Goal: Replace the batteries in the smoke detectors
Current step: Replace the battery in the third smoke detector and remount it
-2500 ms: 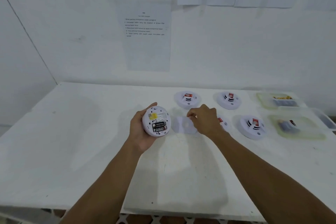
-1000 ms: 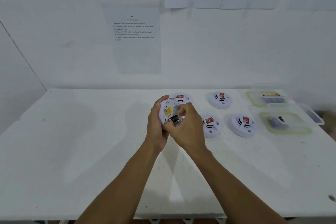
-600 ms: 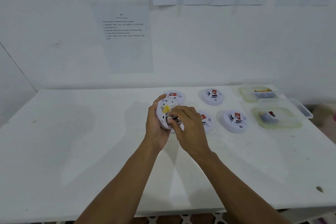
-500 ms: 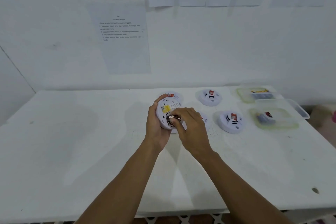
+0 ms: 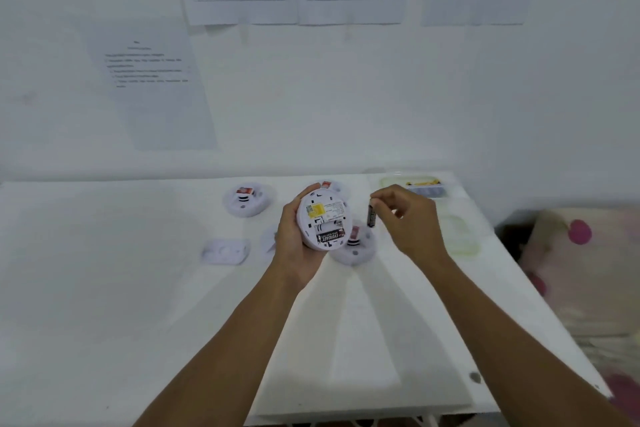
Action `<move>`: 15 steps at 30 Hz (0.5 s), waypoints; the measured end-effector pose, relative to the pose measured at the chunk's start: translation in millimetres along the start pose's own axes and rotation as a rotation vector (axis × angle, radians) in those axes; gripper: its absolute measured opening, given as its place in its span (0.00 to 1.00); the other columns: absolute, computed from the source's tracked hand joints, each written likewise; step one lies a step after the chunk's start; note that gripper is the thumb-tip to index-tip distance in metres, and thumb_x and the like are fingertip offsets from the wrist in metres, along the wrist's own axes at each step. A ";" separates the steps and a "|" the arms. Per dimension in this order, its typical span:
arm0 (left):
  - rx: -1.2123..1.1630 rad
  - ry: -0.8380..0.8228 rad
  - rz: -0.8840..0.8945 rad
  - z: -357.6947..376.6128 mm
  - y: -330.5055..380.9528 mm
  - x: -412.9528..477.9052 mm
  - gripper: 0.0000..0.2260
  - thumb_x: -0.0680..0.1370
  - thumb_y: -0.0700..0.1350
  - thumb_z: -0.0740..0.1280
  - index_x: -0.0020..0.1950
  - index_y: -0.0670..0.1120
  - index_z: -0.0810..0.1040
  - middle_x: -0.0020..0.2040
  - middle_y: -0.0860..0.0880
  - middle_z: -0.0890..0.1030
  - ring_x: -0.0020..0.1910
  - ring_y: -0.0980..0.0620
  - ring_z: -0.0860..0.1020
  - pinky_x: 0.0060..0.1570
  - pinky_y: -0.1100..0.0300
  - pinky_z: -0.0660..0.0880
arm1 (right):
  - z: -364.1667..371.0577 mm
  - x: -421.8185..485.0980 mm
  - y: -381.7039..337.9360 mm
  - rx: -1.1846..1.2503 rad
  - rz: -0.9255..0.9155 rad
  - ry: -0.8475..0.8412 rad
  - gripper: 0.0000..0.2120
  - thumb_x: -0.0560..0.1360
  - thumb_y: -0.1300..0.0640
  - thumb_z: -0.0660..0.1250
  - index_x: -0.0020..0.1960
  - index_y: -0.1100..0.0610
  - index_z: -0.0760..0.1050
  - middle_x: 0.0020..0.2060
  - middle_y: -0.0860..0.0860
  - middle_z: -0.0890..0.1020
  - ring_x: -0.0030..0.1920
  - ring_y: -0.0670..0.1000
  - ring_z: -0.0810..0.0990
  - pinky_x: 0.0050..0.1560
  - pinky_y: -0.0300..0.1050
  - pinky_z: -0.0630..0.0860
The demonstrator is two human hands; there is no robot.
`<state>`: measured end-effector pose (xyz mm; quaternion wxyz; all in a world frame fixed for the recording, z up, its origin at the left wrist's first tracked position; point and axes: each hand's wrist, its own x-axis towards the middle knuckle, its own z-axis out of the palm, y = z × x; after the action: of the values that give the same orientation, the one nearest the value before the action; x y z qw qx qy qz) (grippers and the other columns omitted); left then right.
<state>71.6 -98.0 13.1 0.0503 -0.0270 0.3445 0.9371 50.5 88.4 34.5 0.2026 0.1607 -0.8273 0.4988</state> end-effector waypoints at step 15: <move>-0.014 0.046 -0.018 59.1 -79.5 34.8 0.15 0.80 0.52 0.63 0.65 0.51 0.78 0.60 0.45 0.81 0.60 0.42 0.78 0.66 0.42 0.68 | -97.4 63.2 110.5 -0.544 0.313 -0.414 0.06 0.72 0.53 0.73 0.42 0.55 0.81 0.35 0.46 0.80 0.38 0.50 0.82 0.40 0.41 0.74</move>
<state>45.0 3.1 4.0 0.0505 -0.0518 0.3389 0.9380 -38.9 221.0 22.8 -0.0123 0.0700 -0.9675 0.2427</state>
